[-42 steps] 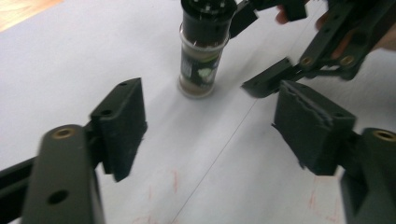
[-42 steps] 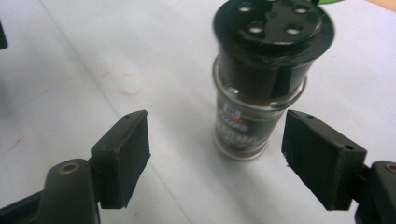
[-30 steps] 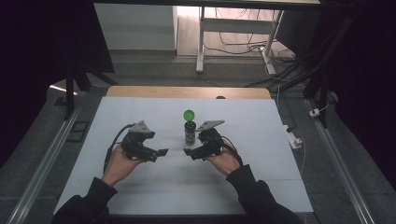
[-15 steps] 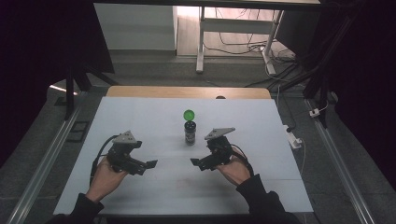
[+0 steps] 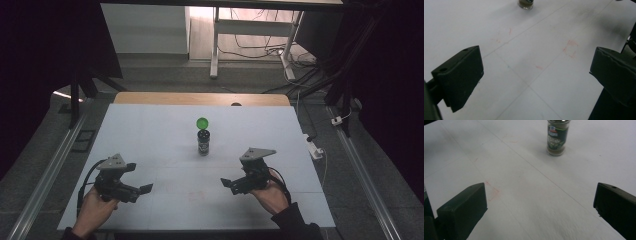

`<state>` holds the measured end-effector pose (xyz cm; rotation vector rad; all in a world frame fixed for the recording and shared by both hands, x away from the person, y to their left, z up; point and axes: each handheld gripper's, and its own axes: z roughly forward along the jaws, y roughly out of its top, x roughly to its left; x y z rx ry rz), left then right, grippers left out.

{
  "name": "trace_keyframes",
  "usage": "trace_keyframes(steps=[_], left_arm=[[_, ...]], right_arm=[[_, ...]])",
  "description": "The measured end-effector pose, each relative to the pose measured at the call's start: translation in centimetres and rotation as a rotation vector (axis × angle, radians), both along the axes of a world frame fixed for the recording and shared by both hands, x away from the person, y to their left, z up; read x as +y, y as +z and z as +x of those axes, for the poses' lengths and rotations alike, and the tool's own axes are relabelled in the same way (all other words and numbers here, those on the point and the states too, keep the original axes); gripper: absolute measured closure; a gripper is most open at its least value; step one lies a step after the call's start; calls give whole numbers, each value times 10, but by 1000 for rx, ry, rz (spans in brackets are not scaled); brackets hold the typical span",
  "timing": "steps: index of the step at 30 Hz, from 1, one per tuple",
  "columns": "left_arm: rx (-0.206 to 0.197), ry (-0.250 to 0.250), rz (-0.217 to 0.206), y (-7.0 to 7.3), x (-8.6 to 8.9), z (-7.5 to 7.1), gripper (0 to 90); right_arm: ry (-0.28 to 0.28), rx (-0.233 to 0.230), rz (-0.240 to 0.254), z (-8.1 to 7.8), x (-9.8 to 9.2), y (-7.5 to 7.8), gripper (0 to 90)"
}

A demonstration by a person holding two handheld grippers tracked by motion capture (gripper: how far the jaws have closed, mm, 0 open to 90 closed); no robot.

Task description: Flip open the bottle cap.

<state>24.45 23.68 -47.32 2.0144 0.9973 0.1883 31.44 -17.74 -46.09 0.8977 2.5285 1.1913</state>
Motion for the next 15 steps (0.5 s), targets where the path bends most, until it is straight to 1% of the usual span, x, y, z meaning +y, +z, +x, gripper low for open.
trace_keyframes(steps=[6, 9, 15], left_arm=[[-1, 35, -11, -5, 15, -19, 0], [-1, 54, -16, -7, 22, -28, 0], [3, 99, -21, -12, 36, -46, 0]], right_arm=[[-43, -14, 28, -16, -23, 4, 0], [-69, -22, 34, -24, -36, 4, 0], [-142, -34, 47, -40, -61, 2, 0]])
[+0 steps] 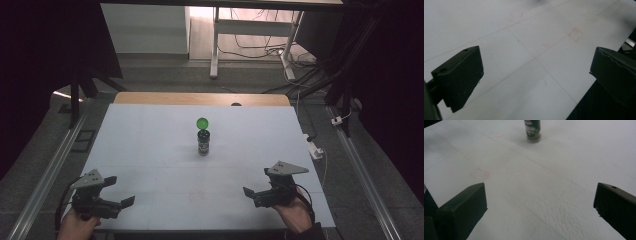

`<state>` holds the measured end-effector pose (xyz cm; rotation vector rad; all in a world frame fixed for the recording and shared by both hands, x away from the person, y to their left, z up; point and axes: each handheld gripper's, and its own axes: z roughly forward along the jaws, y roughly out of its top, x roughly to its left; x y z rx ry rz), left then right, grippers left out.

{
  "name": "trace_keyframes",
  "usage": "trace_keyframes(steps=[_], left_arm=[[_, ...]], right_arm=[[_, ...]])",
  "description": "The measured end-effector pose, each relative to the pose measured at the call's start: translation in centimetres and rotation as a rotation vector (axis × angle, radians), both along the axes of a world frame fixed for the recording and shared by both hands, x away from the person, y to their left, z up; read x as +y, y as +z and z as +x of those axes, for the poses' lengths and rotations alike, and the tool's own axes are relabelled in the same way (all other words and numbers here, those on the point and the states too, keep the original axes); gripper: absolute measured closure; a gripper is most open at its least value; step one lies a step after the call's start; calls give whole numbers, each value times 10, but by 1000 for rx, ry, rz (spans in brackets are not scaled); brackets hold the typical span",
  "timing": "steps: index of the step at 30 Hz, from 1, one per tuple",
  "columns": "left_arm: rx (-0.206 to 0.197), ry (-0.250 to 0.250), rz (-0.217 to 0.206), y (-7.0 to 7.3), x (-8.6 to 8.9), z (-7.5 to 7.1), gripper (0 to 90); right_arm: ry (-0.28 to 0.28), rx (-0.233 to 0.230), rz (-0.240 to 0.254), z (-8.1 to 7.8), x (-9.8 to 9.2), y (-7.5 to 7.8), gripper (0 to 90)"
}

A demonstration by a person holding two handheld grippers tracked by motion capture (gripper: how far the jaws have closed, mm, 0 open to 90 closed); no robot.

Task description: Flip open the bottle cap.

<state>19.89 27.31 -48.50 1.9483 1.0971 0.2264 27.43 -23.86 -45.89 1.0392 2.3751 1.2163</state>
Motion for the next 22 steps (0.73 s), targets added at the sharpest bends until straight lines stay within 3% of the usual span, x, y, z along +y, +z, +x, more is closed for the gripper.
trace_keyframes(steps=[11, 17, 22], left_arm=[[4, 82, 19, -6, 23, -24, 0], [15, 112, 54, -6, 26, -31, 0], [27, 122, 45, -6, 28, -29, 0]], right_arm=[[-97, 20, -15, -22, -39, -7, 0], [-131, 58, -24, -30, -53, -11, 0], [-137, 68, -31, -31, -55, -12, 0]])
